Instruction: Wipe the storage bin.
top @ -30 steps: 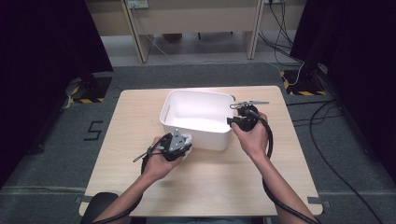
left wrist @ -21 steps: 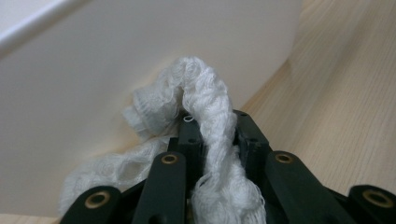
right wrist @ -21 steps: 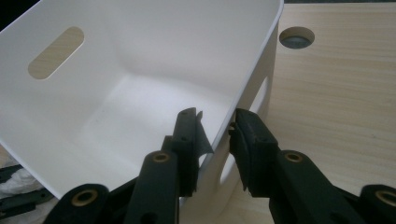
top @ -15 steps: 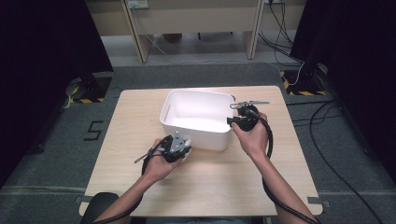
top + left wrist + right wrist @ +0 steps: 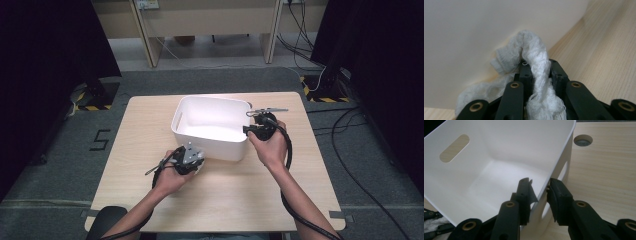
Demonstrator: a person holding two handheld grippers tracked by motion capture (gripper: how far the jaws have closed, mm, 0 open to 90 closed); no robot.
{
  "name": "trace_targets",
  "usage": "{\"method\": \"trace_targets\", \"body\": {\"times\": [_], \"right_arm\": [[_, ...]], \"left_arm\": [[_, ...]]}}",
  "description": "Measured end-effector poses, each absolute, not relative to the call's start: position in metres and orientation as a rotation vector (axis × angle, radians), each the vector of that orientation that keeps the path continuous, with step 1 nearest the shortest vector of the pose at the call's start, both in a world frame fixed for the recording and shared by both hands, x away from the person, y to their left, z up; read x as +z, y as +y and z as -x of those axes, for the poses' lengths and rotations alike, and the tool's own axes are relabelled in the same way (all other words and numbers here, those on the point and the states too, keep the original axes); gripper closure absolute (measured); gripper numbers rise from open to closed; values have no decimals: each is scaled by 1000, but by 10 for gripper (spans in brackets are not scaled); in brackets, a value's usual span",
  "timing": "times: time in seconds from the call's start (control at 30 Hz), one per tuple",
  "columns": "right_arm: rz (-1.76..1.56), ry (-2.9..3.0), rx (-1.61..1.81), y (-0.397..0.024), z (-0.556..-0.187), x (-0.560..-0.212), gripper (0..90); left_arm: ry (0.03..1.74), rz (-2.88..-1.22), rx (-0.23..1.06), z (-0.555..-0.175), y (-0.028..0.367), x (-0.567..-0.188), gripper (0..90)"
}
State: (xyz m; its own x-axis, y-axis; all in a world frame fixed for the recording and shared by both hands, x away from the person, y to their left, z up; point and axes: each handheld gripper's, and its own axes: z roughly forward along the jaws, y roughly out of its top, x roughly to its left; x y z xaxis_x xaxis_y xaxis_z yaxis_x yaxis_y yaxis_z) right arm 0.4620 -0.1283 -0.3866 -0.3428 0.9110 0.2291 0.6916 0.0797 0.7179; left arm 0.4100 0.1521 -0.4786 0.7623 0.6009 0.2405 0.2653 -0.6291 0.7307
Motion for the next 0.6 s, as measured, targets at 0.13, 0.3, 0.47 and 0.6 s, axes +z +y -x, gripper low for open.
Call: {"method": "trace_targets", "body": {"times": [0.13, 0.3, 0.47, 0.6], "right_arm": [[-1606, 2081, 1124, -128, -462, -387, 711], [-1606, 2081, 1125, -128, -462, -387, 711], [-1607, 2081, 1125, -128, -462, -387, 710], [-1610, 2080, 1125, -128, -462, -387, 710]], "left_arm": [[647, -2253, 617, -410, 152, -480, 755], [649, -2255, 613, -411, 152, -479, 755], [651, -2254, 613, -411, 151, -479, 755], [640, -2252, 609, -410, 146, -477, 755]]}}
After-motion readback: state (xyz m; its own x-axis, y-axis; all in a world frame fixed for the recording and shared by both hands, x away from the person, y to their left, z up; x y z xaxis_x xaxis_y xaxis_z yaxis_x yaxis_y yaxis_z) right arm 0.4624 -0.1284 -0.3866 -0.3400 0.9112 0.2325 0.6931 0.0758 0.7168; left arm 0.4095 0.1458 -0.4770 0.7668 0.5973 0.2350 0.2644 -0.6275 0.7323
